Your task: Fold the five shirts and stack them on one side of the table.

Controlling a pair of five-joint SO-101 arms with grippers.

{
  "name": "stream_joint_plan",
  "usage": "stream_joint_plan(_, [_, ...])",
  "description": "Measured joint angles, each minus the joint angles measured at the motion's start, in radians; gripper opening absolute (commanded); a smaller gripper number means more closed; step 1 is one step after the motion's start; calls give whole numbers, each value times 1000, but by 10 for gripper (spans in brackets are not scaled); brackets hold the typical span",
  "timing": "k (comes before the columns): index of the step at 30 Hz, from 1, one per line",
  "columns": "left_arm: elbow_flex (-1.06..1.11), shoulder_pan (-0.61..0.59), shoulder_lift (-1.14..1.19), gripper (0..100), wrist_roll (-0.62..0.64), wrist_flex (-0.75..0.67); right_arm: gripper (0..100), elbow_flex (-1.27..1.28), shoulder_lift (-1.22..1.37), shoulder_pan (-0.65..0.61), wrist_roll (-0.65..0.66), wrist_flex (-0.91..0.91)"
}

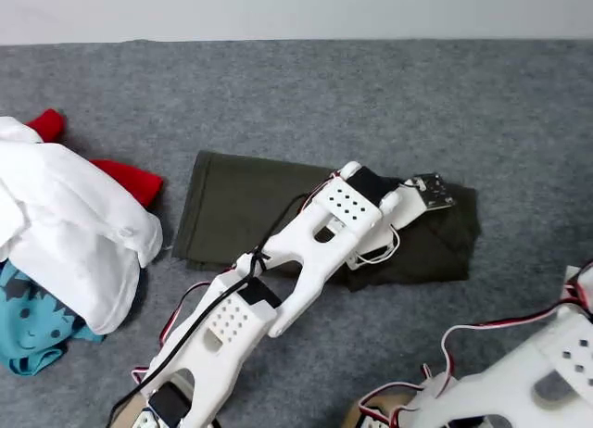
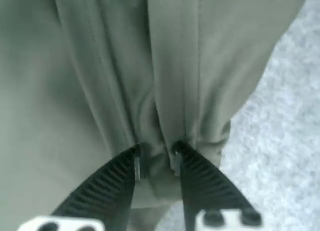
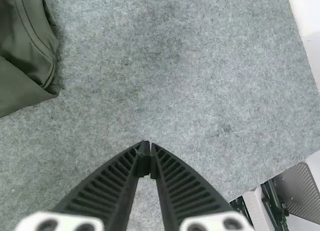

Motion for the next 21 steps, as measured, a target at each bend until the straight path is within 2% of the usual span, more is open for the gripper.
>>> stream_joint_plan(7, [-204, -3, -2, 103, 15, 80, 12, 0, 0, 0, 0, 0])
stream_joint_plan(14, [-222, -40, -83, 105, 87, 83, 12, 0, 0, 0, 0, 0])
stream_joint_plan(17, [-169, -114, -157, 105, 124, 83, 12, 0, 0, 0, 0, 0])
stream_joint_plan(21, [-43, -272, -245, 118, 137, 83, 12, 0, 0, 0, 0, 0])
